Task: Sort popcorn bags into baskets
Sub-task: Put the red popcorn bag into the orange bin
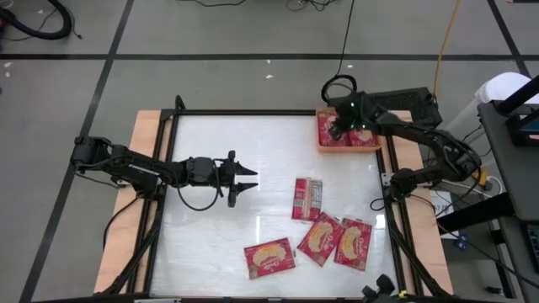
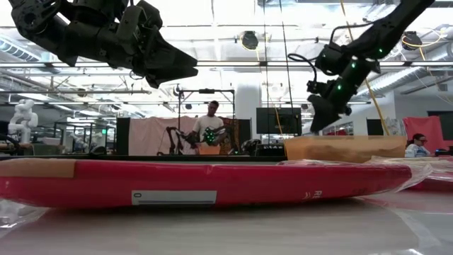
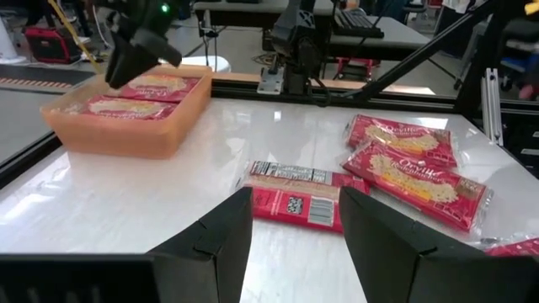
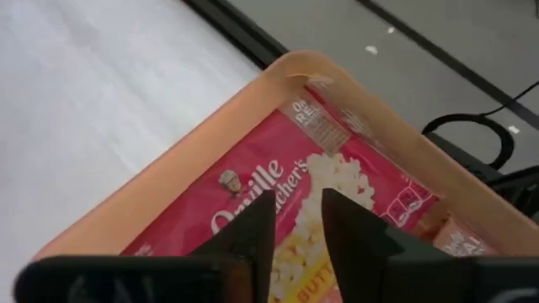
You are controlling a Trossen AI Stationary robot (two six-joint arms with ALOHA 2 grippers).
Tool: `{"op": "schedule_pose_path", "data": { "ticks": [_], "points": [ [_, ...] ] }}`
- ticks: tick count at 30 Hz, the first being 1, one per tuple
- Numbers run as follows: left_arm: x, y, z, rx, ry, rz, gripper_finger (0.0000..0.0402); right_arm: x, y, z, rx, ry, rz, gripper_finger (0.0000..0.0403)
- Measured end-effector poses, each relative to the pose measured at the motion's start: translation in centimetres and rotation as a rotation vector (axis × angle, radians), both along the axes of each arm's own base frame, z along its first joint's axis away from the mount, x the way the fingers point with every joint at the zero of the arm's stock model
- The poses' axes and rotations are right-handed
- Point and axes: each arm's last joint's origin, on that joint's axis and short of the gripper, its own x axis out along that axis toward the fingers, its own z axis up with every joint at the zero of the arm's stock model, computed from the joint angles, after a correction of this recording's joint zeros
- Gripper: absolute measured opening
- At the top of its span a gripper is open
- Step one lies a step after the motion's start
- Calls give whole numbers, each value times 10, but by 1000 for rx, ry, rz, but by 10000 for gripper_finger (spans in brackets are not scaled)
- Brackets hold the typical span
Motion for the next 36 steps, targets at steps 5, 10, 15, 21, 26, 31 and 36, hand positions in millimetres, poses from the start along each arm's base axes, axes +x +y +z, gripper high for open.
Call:
{"op": "schedule_pose_path", "data": {
  "ticks": [5, 10, 15, 21, 26, 31, 36],
  "points": [
    [0, 0, 0, -8, -1, 1, 179, -3, 6, -22, -9, -61, -45, 63],
    [0, 0, 0, -17, -2, 2, 179, -4, 7, -45, 55, -23, -55, 49],
    [0, 0, 0, -28, -2, 4, 179, 2, 6, -56, 77, 0, -39, 46],
    [0, 0, 0, -46, -1, 8, 179, 0, 12, -44, 55, -29, -36, 45],
    [0, -2, -2, -60, 16, 3, 179, 0, 22, -13, -42, -144, -26, 45],
    [-1, -20, -2, -122, 23, -51, 180, 16, 51, 9, -55, -264, 182, 45],
    [-7, -57, -7, -117, 66, -200, 182, 39, 93, 16, -76, -328, 457, 45]
  ]
}}
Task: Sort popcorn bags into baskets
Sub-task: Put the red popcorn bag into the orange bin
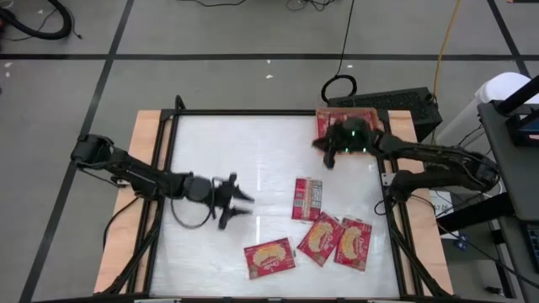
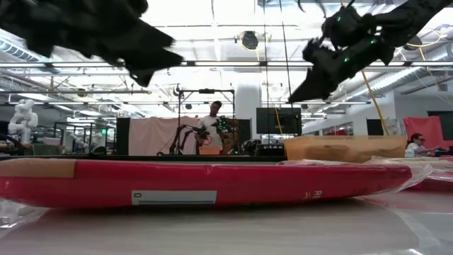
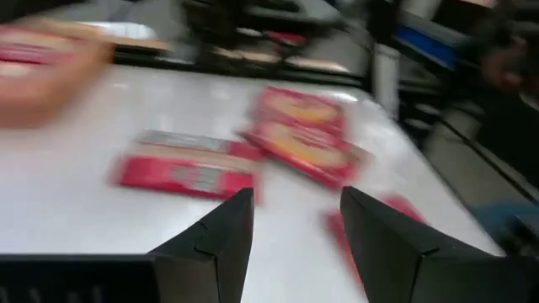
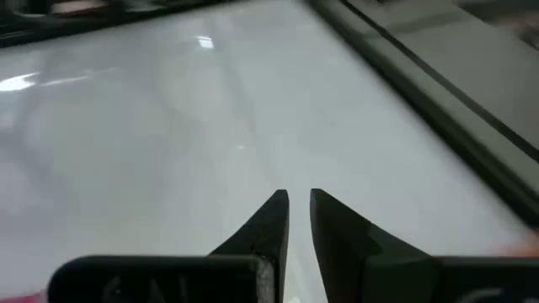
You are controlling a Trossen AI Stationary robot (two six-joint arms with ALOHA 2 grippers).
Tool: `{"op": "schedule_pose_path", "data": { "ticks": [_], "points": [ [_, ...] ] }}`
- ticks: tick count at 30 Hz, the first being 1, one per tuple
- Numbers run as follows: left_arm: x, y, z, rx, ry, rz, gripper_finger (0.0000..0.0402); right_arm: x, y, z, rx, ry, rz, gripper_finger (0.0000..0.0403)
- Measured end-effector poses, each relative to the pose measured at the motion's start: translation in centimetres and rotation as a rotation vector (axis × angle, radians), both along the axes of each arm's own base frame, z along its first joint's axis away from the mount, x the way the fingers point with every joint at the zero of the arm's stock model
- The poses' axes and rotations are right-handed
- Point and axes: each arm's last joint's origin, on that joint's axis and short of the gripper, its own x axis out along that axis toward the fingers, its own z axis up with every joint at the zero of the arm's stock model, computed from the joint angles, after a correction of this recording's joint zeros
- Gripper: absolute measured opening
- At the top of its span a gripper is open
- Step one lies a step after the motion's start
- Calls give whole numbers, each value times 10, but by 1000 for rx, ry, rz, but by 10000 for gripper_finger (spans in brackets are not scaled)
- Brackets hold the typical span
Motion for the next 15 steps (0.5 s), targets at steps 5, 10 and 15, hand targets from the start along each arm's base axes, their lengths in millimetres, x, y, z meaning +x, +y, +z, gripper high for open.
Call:
{"op": "schedule_pose_path", "data": {
  "ticks": [5, 10, 15],
  "points": [
    [-8, -42, -12, -35, 61, -146, 218, 14, 38, -8, -34, -87, 176, 45],
    [-9, -68, -36, -99, 188, -142, 271, 18, 67, -15, -64, -199, 279, 45],
    [-5, -80, -61, -165, 314, -126, 299, 17, 84, -21, -108, -233, 275, 45]
  ]
}}
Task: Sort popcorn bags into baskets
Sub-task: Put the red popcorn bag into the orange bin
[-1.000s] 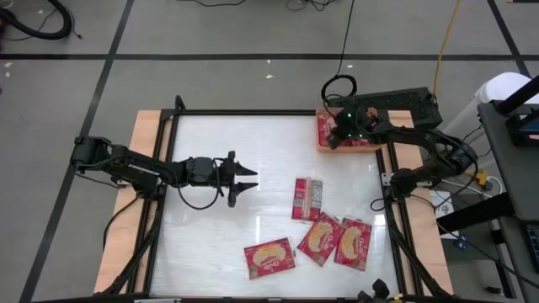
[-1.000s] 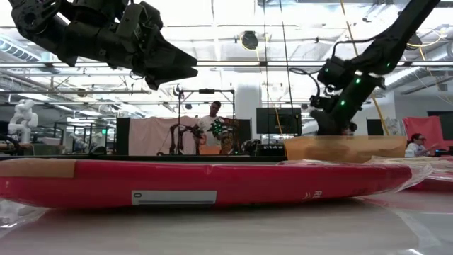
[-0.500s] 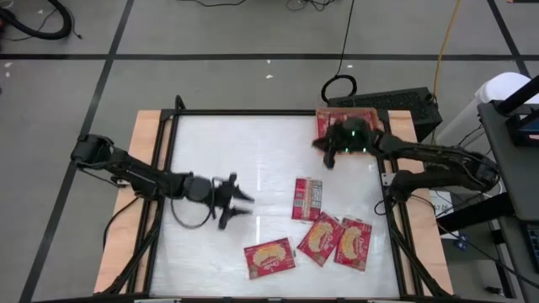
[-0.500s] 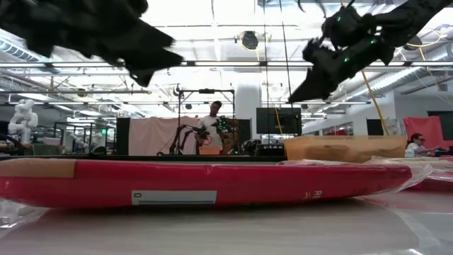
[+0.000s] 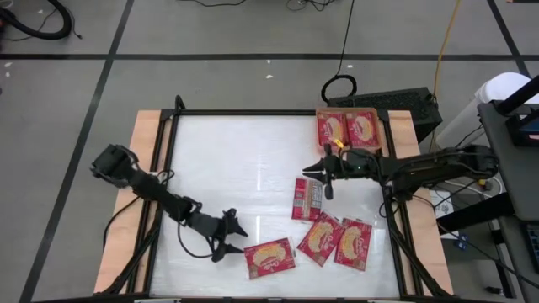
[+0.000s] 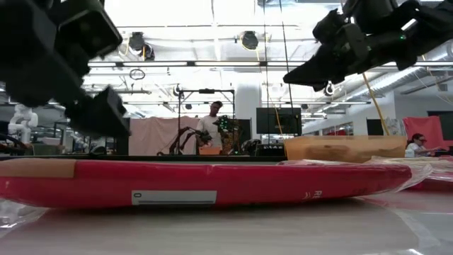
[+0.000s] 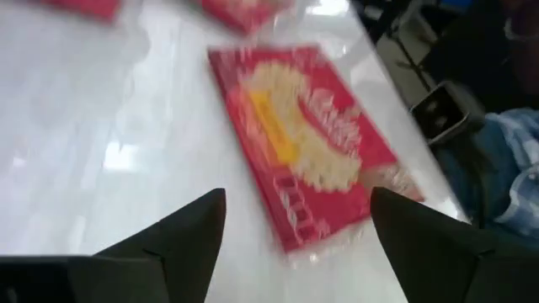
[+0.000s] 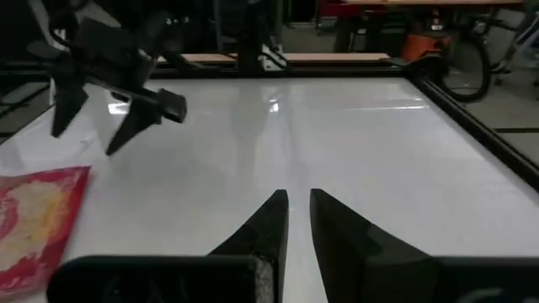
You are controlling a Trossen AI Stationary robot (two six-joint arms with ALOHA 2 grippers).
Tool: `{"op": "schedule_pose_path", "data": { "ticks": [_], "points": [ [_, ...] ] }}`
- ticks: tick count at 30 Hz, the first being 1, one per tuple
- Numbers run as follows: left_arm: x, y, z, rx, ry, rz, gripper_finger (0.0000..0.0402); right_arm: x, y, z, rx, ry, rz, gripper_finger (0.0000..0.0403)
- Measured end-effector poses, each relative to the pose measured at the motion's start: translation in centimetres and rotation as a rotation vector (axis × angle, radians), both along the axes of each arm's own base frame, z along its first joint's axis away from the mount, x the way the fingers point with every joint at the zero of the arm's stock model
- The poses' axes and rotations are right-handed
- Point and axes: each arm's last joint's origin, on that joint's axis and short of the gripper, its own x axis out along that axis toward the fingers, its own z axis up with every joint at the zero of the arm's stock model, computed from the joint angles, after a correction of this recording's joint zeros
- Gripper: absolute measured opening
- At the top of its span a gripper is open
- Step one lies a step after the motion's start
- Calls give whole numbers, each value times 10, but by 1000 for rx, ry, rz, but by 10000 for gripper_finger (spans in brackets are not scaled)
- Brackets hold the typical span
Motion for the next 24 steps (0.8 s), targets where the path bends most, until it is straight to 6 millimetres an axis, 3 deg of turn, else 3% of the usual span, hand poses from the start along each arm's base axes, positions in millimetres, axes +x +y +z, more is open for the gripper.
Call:
{"op": "schedule_pose_path", "data": {
  "ticks": [7, 15, 18, 24],
  "points": [
    [12, -15, -21, 3, 79, -42, 272, 0, 10, -2, 1, 3, 39, 45],
    [22, -18, -34, 73, 89, -29, 223, 0, 11, 0, -6, -13, 45, 45],
    [22, -16, -38, 151, 78, -62, 176, 0, 11, 0, -4, -12, 45, 45],
    [26, -5, -38, 306, 42, -134, 32, 2, 11, -2, 28, -15, 35, 45]
  ]
}}
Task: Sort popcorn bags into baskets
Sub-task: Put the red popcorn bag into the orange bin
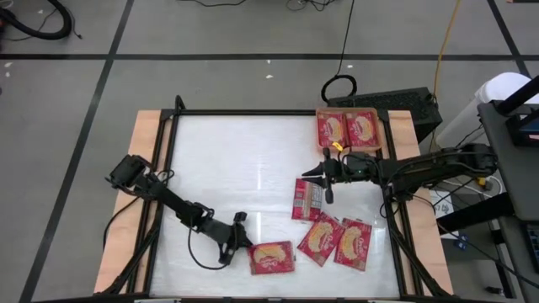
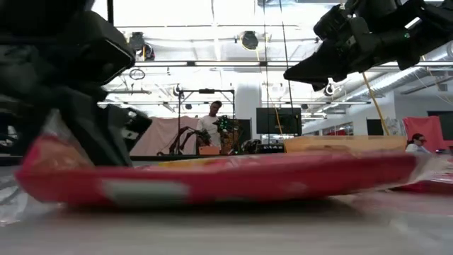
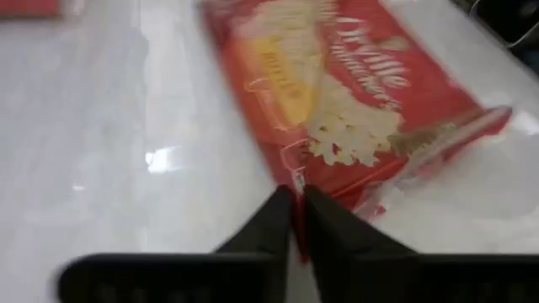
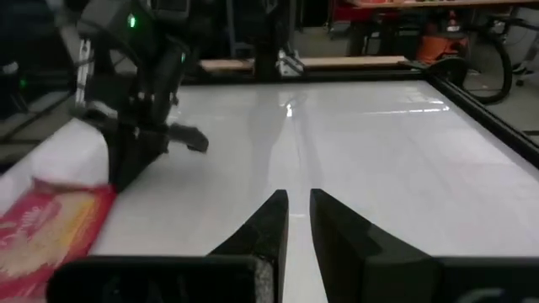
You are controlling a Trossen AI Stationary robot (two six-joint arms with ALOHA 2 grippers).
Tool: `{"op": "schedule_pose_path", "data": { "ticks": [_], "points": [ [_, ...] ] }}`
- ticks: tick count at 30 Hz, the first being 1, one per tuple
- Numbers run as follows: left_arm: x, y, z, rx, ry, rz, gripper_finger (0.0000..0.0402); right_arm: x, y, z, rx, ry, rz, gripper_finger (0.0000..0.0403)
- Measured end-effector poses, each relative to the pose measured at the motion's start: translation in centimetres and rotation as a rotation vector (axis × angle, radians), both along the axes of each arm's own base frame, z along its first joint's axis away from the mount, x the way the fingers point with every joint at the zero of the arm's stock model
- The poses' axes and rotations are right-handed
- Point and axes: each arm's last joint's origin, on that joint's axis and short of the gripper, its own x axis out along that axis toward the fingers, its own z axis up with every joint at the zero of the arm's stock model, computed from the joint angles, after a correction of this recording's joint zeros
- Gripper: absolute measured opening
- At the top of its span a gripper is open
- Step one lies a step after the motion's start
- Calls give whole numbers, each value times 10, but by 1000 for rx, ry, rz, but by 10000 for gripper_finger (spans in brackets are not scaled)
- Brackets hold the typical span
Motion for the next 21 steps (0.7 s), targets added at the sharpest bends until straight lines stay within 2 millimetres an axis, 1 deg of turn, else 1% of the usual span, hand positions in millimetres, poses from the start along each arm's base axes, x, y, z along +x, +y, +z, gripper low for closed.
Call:
{"op": "schedule_pose_path", "data": {
  "ticks": [1, 2, 6, 9, 13, 15, 17, 19, 21],
  "points": [
    [2, 4, 1, 20, -4, -3, 18, 2, 0, 0, 16, -13, -16, 45],
    [3, 7, 2, 40, -11, -4, 12, 4, 0, 0, 40, -31, -31, 45],
    [6, 25, 13, 165, -42, -40, 13, 17, 4, -9, 146, -69, -50, 45],
    [7, 42, 30, 262, -66, -55, 5, 31, 11, -18, 221, -37, -39, 45],
    [5, 64, 52, 379, -94, -54, 5, 56, 20, -29, 332, 53, -39, 49],
    [5, 73, 62, 437, -126, -67, 3, 70, 24, -34, 404, 97, -11, 59],
    [3, 80, 69, 483, -141, -79, 4, 85, 27, -38, 468, 151, 53, 76],
    [4, 86, 72, 513, -153, -79, 4, 97, 29, -43, 506, 215, 94, 97],
    [4, 90, 71, 536, -141, -84, 3, 107, 30, -47, 524, 270, 88, 120]
  ]
}}
